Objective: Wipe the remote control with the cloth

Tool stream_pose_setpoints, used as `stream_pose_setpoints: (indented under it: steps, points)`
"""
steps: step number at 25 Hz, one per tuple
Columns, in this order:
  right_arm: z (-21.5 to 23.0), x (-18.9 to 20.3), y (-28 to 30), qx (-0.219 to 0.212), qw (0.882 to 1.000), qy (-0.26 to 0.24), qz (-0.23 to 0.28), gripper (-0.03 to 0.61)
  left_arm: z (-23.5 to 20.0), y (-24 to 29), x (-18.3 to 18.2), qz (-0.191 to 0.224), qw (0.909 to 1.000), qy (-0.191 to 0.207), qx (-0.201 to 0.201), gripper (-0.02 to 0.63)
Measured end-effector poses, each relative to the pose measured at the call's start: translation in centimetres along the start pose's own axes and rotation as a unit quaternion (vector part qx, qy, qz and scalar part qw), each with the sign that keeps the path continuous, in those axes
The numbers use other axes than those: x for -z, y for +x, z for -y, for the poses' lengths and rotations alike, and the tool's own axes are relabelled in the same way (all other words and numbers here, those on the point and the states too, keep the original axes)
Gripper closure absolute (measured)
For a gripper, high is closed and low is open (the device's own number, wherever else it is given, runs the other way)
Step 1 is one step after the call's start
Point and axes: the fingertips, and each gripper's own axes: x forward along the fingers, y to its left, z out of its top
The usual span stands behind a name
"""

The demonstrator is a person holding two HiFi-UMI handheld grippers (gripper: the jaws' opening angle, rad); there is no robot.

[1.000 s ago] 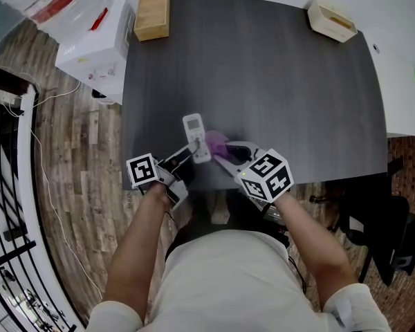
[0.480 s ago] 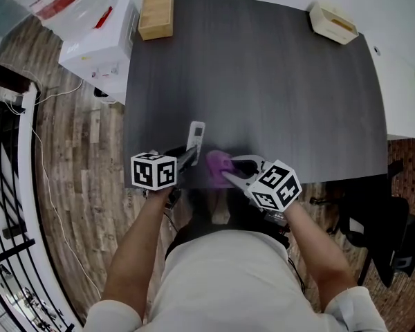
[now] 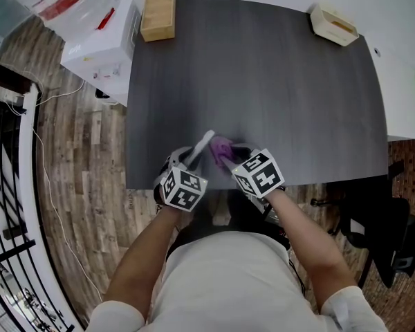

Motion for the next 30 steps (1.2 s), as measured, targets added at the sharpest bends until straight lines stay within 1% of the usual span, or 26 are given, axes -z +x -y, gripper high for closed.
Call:
stream_pose_setpoints:
  steps: [2,5,8,10,12,15,17,20,22,24,27,30]
  points:
    - [-0.1,0.1,0.5,0.003,1.000,-0.001,-0.009,0.469,0.1,0.1,1.0,0.008,0.9999,0.009,-0.006,0.517]
    - [0.0,0.3,0.9,0.004,1.000,-0.004,-0.020,0.469,0.0,0.2,2.1,0.026,0.9996,-0.007,-0.006,0.517]
    - [0.2,0.5,1.1,0.004,0.999,-0.008,-0.033,0.469,0.4,0.6,2.5,0.041,0.9990,-0.019,0.004,0.517]
    - [0.3,0.7,1.0,0.005,0.999,-0.012,-0.040,0.469,0.7,0.6,2.6,0.052,0.9986,-0.008,-0.001,0.517]
    - [0.4,0.7,0.9,0.007,0.999,-0.018,-0.045,0.469,0.5,0.5,2.6,0.055,0.9985,-0.001,-0.010,0.517]
    - [1.0,0.2,0.2,0.020,0.999,-0.024,-0.041,0.469,-0.3,0.0,2.7,0.043,0.9983,0.001,-0.039,0.517]
    - [2.1,-0.7,-0.7,0.046,0.998,-0.025,-0.029,0.469,-1.1,-0.5,2.8,0.030,0.9978,0.011,-0.058,0.517]
    - [3.9,-3.4,-1.7,0.093,0.995,-0.031,0.005,0.469,-1.7,-0.7,2.6,0.005,0.9966,0.042,-0.070,0.517]
    - [4.1,-5.3,-1.6,0.109,0.992,-0.053,0.022,0.469,-1.6,-0.7,1.9,-0.008,0.9953,0.066,-0.070,0.517]
    - [3.0,-6.1,-0.8,0.103,0.991,-0.088,0.015,0.469,-1.2,-0.7,1.0,-0.012,0.9937,0.088,-0.069,0.517]
    - [-0.1,-5.5,0.6,0.072,0.988,-0.136,-0.011,0.469,-0.7,-0.6,-0.6,-0.010,0.9913,0.113,-0.067,0.515]
    - [-3.1,-5.3,0.7,0.028,0.989,-0.147,-0.007,0.469,-0.8,-0.6,-1.4,-0.012,0.9895,0.128,-0.066,0.517]
